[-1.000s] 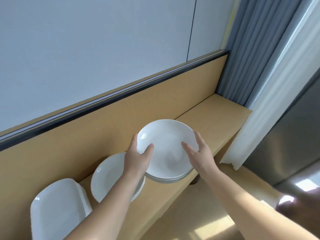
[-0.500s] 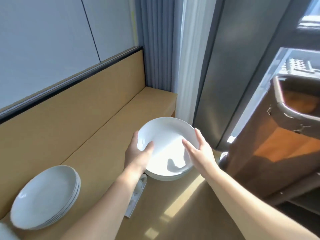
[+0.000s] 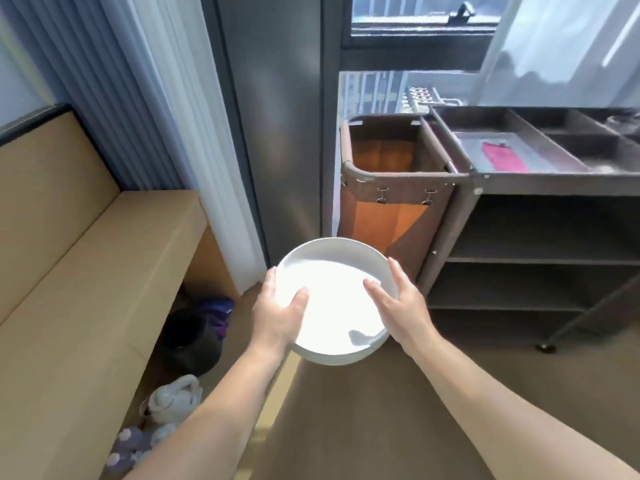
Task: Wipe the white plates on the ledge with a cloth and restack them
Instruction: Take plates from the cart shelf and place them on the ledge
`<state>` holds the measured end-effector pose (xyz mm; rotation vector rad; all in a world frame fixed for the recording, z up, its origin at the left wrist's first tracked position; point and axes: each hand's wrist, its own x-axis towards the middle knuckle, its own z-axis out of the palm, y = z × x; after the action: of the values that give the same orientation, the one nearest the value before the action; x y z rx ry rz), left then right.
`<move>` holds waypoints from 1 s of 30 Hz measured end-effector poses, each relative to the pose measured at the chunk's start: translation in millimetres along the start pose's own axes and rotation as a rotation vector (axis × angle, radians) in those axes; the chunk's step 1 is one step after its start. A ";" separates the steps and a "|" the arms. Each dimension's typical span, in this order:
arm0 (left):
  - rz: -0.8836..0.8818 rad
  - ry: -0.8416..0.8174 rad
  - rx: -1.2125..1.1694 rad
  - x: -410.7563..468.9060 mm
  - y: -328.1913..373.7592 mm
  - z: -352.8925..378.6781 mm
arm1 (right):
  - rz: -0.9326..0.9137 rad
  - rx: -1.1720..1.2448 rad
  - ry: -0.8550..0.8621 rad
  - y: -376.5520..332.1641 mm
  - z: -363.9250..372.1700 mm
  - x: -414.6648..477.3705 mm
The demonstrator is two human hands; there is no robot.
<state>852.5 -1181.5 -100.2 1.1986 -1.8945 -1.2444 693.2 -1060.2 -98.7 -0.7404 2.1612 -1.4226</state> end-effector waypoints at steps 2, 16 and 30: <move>0.027 -0.069 -0.003 0.8 7.3 22.6 | 0.021 0.001 0.071 10.5 -19.8 -6.5; 0.124 -0.414 -0.001 -34.6 55.2 168.2 | 0.081 0.054 0.343 90.0 -158.6 -50.6; 0.088 -0.393 -0.042 -96.4 125.1 373.5 | 0.110 0.028 0.261 195.3 -357.8 1.0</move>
<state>541.9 -923.2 -135.7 0.8836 -2.1568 -1.5497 431.4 -751.5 -147.5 -0.4384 2.3294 -1.5608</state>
